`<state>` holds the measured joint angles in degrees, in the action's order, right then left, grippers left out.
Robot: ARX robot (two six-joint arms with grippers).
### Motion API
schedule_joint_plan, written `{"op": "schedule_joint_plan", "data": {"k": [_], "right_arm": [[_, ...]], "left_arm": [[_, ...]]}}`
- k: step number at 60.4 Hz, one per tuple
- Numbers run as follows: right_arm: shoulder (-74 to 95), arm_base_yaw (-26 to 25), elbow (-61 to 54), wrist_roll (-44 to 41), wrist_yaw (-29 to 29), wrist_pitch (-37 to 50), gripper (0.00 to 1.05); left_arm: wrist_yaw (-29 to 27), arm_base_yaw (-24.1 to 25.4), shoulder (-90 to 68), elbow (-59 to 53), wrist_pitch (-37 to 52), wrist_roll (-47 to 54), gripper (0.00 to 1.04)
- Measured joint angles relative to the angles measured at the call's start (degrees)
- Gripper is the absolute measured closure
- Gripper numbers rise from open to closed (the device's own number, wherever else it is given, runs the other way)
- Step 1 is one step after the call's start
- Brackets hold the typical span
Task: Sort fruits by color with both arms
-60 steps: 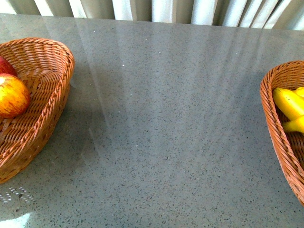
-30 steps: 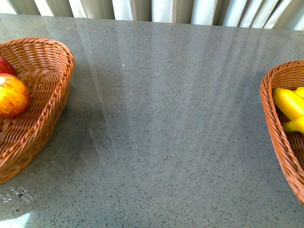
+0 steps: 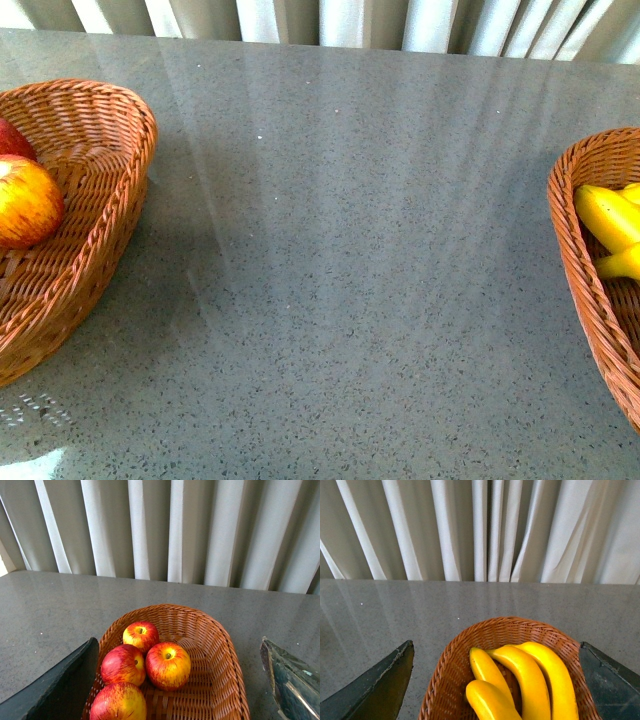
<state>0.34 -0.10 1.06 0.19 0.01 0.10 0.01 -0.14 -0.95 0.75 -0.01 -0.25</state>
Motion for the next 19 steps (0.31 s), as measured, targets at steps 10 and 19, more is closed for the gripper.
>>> {"op": "schedule_joint_plan", "data": {"k": [10,19], "right_arm": [[0.00,0.00,0.00,0.00,0.00,0.00,0.09],[0.00,0.00,0.00,-0.02,0.00,0.00,0.09]], "left_arm": [[0.00,0.00,0.00,0.00,-0.02,0.00,0.09],[0.00,0.00,0.00,0.00,-0.02,0.00,0.09]]}}
